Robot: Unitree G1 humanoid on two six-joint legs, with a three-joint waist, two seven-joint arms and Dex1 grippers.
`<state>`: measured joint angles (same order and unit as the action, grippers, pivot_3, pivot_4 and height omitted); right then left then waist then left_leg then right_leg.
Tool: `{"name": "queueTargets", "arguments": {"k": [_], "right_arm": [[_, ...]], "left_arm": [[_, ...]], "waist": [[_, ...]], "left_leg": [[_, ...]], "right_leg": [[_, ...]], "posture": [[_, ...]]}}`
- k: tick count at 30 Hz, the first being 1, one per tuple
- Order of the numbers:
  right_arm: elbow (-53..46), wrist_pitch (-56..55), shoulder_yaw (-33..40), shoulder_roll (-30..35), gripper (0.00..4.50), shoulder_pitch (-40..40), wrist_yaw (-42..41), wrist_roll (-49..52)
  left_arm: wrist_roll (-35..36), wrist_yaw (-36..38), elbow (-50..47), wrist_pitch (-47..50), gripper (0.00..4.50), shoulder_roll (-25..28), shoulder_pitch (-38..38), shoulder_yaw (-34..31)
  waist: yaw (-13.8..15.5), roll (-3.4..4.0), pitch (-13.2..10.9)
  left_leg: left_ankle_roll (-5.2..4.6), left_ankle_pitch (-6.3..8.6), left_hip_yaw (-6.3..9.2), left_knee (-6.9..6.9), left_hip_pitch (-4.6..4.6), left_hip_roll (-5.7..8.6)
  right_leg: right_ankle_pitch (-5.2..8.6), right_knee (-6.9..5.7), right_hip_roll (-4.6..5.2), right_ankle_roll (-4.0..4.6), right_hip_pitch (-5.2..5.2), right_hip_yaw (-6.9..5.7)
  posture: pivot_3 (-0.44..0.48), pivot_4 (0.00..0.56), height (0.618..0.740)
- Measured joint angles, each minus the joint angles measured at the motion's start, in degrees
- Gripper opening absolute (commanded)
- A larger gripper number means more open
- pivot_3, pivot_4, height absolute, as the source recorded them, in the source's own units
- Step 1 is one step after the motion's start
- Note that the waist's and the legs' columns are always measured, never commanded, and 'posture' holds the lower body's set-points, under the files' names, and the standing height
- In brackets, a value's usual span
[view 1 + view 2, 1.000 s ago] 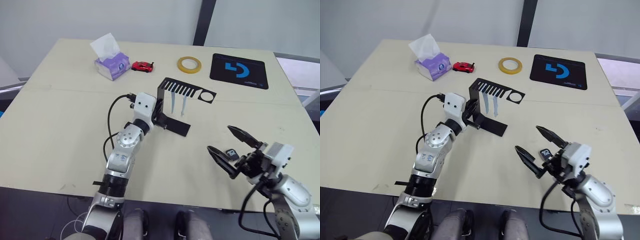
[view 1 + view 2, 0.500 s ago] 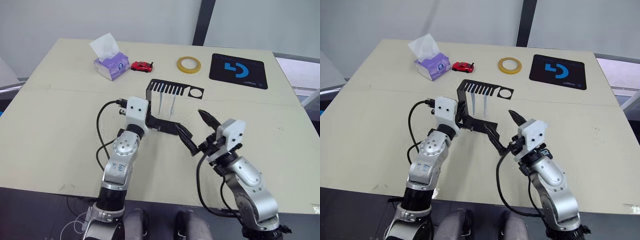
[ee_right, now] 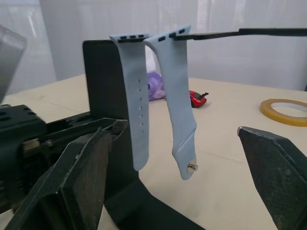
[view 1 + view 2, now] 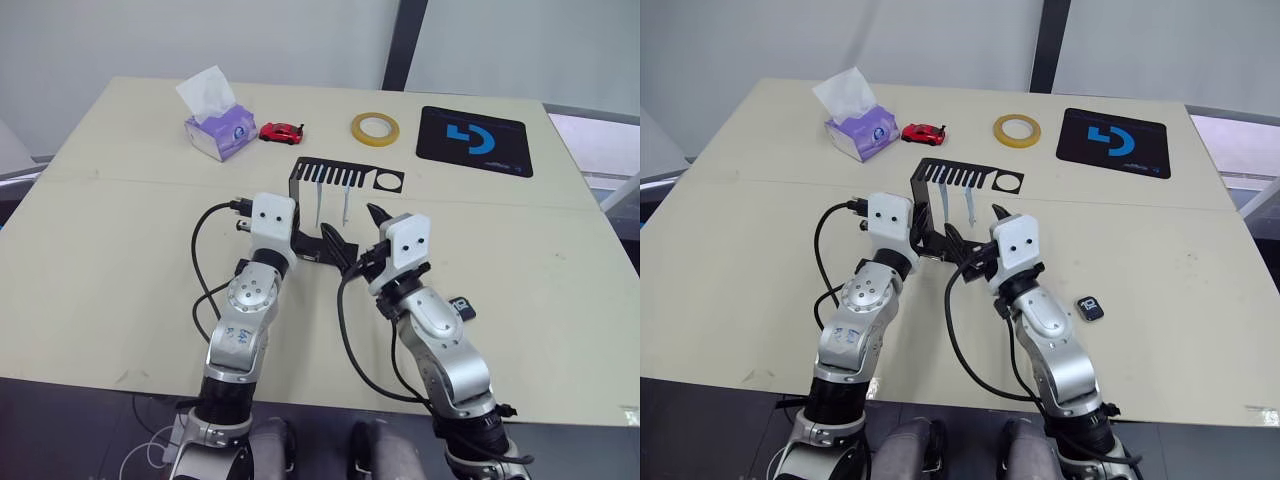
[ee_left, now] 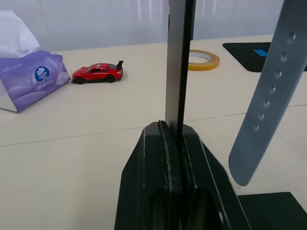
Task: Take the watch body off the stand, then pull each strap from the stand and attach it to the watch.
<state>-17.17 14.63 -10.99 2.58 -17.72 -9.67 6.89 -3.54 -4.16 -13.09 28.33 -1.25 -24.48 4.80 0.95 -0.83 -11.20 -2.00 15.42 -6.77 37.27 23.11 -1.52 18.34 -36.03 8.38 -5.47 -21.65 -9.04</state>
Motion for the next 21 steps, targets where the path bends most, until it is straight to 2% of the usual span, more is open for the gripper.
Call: {"name": "queueTargets", "arguments": {"k": [11,14,17,18,21], "right_arm": [[6.15,-4.72,1.2,-3.05,4.5,-2.23,1.84,-0.91],[6.56,-5.28,1.35,-3.39,3.63,-2.23,2.07,-1.25],[6.91,-6.2,1.31,-3.95,2.27,-2.28,2.09,-1.35],[7.48,-6.79,1.25,-4.18,1.65,-2.41,2.07,-1.47],[8.48,-7.34,1.23,-4.74,0.19,-3.16,2.07,-1.68]], "left_arm": [[-0.09,-0.03,-0.39,0.69,0.02,-0.02,-0.08,-0.12],[-0.09,-0.02,-0.47,0.97,0.0,-0.02,-0.19,-0.25],[-0.08,0.03,-0.47,1.03,0.0,-0.02,-0.23,-0.25],[-0.07,0.07,-0.47,1.07,0.0,-0.02,-0.25,-0.24],[-0.06,0.16,-0.47,1.17,0.0,-0.02,-0.33,-0.25]], "waist": [[-0.83,0.0,0.0],[-0.98,0.0,0.0],[-0.99,0.0,0.0],[-0.99,0.0,0.0],[-0.98,0.0,0.0]], "left_leg": [[0.0,0.0,0.01,-0.03,0.02,0.0],[0.0,0.0,0.02,-0.04,0.02,-0.01],[0.0,0.0,0.02,-0.05,0.01,-0.01],[0.0,0.0,0.02,-0.05,0.01,-0.01],[0.0,0.0,0.02,-0.06,0.02,-0.01]], "right_leg": [[0.0,-0.03,0.01,0.0,0.0,-0.01],[0.0,-0.02,0.03,0.0,0.0,-0.01],[0.0,-0.02,0.03,0.0,0.0,-0.01],[0.0,-0.02,0.03,0.0,0.0,-0.01],[0.0,-0.02,0.04,0.0,0.0,-0.01]], "posture": [[0.0,0.15,0.74],[0.0,0.15,0.74],[0.0,0.15,0.74],[0.0,0.15,0.74],[0.0,0.15,0.74]]}}
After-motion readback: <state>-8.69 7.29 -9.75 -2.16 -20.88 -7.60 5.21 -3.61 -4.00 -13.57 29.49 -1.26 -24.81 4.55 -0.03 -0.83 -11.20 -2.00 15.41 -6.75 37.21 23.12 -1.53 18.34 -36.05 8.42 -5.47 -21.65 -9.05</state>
